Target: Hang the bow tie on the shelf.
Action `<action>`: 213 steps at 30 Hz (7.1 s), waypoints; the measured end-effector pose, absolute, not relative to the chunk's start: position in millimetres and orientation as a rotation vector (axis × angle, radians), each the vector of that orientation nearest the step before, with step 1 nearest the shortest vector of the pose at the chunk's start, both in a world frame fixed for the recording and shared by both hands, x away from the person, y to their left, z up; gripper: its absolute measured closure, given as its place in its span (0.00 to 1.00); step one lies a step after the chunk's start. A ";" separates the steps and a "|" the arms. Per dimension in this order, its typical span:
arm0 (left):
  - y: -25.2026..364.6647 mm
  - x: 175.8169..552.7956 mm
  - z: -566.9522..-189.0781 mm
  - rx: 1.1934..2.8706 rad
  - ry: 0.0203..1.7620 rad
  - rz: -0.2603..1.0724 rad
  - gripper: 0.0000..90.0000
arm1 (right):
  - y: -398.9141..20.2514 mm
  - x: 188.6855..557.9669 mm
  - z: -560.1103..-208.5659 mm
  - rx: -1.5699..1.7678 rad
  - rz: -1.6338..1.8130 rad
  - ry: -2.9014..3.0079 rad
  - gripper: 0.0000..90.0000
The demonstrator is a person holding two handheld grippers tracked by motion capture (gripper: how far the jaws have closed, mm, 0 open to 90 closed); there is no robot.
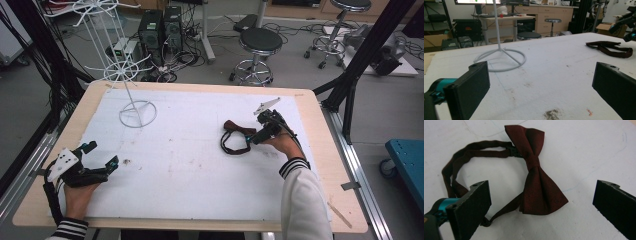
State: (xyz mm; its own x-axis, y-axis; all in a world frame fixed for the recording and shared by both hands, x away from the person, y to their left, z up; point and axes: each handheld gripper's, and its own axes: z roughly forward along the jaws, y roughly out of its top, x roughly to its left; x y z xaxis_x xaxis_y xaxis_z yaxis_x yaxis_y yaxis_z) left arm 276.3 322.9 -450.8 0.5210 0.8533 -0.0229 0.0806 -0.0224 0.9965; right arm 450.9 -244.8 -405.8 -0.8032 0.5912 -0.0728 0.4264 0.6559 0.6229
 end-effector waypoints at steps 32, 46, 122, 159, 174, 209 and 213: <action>323.0 276.2 -450.8 1.478 0.854 0.750 0.02 | -233.0 456.7 -420.2 0.857 0.747 2.632 0.52; 323.1 276.3 -450.7 1.475 0.854 0.747 0.02 | -230.9 456.1 -419.9 0.840 0.699 2.630 0.91; 243.5 325.4 -329.8 1.723 0.410 0.462 0.02 | -152.1 385.7 -339.3 0.379 1.641 2.607 0.90; 176.7 339.3 -310.7 1.799 0.186 0.298 0.45 | -129.1 375.4 -337.9 0.238 1.702 2.675 0.90; 172.9 339.9 -313.1 1.836 0.176 0.283 0.71 | -126.7 375.8 -339.5 0.207 1.693 2.687 0.90; 190.1 332.7 -302.9 1.823 0.255 0.325 0.92 | -146.1 374.1 -341.8 0.494 1.639 2.440 0.01; 198.3 331.6 -300.7 1.814 0.280 0.351 0.92 | -155.7 370.5 -343.6 0.534 1.642 2.413 0.01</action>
State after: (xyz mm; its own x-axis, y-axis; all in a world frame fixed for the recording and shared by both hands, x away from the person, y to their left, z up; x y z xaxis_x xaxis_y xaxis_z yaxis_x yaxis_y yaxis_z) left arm 331.6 198.3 -300.7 0.9253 0.3678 0.0929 0.0082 -0.2643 0.9644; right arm 370.5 -155.7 -343.6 -0.9206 0.3863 0.0566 0.1945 0.3281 0.9244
